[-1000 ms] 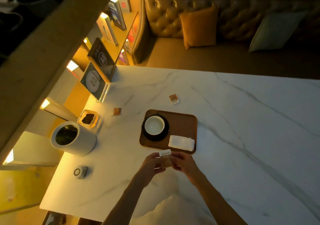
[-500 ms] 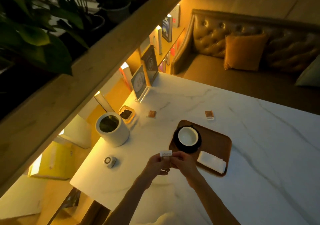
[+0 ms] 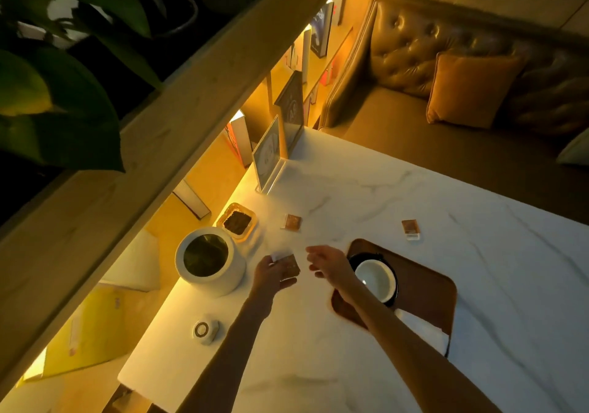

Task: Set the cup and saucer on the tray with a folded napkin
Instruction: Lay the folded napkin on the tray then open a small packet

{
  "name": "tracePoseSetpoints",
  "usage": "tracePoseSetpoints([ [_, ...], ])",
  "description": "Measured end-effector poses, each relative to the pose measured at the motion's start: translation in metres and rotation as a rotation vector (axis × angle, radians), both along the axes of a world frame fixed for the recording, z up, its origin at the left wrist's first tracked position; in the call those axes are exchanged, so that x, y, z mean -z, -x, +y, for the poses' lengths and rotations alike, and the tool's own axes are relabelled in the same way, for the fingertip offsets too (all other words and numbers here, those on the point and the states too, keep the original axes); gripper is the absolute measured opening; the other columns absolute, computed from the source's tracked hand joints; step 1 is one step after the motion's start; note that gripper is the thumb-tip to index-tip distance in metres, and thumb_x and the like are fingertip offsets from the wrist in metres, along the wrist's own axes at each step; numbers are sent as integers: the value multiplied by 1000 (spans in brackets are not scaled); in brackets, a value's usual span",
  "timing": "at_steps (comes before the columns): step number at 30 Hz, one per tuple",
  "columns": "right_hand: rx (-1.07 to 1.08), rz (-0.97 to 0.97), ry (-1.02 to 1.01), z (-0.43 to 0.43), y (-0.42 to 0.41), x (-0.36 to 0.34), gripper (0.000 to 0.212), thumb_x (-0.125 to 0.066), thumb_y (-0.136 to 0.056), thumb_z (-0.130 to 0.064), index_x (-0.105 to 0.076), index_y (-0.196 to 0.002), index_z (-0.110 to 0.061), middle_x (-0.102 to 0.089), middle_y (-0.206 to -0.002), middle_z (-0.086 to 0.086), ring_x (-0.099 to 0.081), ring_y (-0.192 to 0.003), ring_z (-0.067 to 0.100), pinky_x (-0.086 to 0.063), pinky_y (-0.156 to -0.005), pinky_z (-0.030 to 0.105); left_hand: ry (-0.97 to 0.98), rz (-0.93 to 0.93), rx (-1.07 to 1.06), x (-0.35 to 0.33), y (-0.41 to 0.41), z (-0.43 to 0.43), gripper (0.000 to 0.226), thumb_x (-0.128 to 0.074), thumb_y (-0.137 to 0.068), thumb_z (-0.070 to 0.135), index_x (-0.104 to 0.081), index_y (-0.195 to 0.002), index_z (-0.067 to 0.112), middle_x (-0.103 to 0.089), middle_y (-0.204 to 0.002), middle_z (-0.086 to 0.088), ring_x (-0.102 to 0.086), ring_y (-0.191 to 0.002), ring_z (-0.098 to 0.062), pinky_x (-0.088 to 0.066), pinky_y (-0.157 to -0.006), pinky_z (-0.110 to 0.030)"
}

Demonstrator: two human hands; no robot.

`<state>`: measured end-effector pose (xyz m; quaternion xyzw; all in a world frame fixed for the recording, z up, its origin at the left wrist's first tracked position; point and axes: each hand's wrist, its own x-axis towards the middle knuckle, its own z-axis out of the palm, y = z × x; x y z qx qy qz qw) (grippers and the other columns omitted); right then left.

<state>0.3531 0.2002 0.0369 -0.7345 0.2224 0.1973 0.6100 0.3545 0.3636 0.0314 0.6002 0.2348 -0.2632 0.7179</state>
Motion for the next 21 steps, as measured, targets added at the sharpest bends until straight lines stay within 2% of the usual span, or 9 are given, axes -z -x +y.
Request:
tracePoseSetpoints([
  [3,27,-54,221,-4,-40,21,25,-54,-93,-14,-65,-113,-5,-69,-97,7,-63,-77,15,-53,-70,22,-7,19,-74,23,-33,2,25,-56,-94,11,-57,-119,7,-69,-102,-19,-69,-85,-25,-60,-68,-32],
  [7,-53,-62,449,-6,-92,53,25,-56,-93,-21,-67,-110,-7,-71,-105,9,-66,-94,21,-49,-81,25,20,53,-101,49,-64,-1,22,-56,-92,6,-58,-114,8,-69,-99,-14,-68,-88,-26,-59,-75,-35],
  [11,-144,-70,623,6,-129,84,25,-53,-94,-26,-67,-108,-9,-71,-109,7,-65,-99,22,-49,-82,27,16,99,-68,69,-80,-7,27,-53,-91,0,-56,-118,2,-67,-105,-20,-66,-88,-25,-57,-80,-38],
  [14,-193,-127,701,17,-146,103,23,-50,-95,-25,-66,-105,-12,-70,-109,7,-65,-98,23,-51,-81,29,-2,166,-120,85,-86,-10,27,-51,-91,-5,-54,-117,2,-66,-104,-19,-66,-84,-24,-58,-77,-35],
  [17,-329,-150,786,23,-156,118,24,-49,-96,-26,-62,-111,-13,-65,-114,9,-59,-104,23,-51,-83,31,-4,252,-196,102,-90,-9,23,-53,-91,-4,-56,-110,8,-65,-97,-13,-66,-79,-20,-59,-74,-33],
  [21,-374,-169,841,27,-163,128,31,-58,-90,-26,-56,-118,-12,-59,-120,13,-53,-112,29,-51,-79,34,-9,314,-215,120,-93,-5,16,-54,-90,-2,-56,-100,9,-65,-101,-15,-68,-81,-21,-61,-75,-34],
])
